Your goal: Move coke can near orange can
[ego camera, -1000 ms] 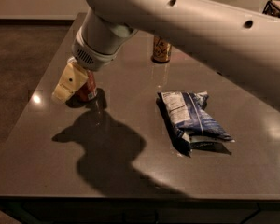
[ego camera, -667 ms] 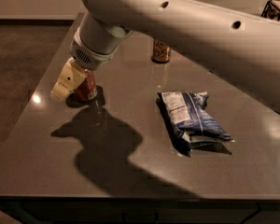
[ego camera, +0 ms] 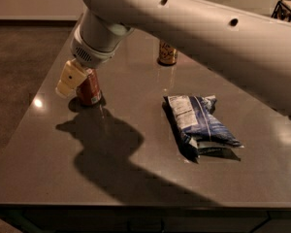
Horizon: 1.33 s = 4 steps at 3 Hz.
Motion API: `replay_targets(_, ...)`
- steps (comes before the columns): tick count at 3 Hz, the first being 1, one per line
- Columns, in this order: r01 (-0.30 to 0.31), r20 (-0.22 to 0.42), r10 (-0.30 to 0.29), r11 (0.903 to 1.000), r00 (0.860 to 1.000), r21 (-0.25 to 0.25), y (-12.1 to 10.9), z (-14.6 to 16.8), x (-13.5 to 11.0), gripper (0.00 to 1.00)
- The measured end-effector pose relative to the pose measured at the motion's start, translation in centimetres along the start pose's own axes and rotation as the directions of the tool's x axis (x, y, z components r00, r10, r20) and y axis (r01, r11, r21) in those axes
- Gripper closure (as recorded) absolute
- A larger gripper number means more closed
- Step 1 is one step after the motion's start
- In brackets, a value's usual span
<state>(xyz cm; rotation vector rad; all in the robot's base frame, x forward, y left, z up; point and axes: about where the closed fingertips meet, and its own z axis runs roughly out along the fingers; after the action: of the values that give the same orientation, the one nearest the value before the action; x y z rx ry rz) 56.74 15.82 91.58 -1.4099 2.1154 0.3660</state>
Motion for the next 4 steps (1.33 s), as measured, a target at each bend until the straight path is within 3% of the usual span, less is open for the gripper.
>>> replay_targets(2, 0.014, -0.009, -0.014, 0.9999, 1.0, 0.0, -1.0, -0.5, 0.2, 0.65)
replay_targets(3, 0.024, -0.006, -0.024, 0.9995, 1.0, 0.019, -2.5, -2.5, 0.2, 0.88)
replay_targets(4, 0.003, -0.01, -0.003, 0.9981, 1.0, 0.062, -5.5, -5.1, 0.5, 1.0)
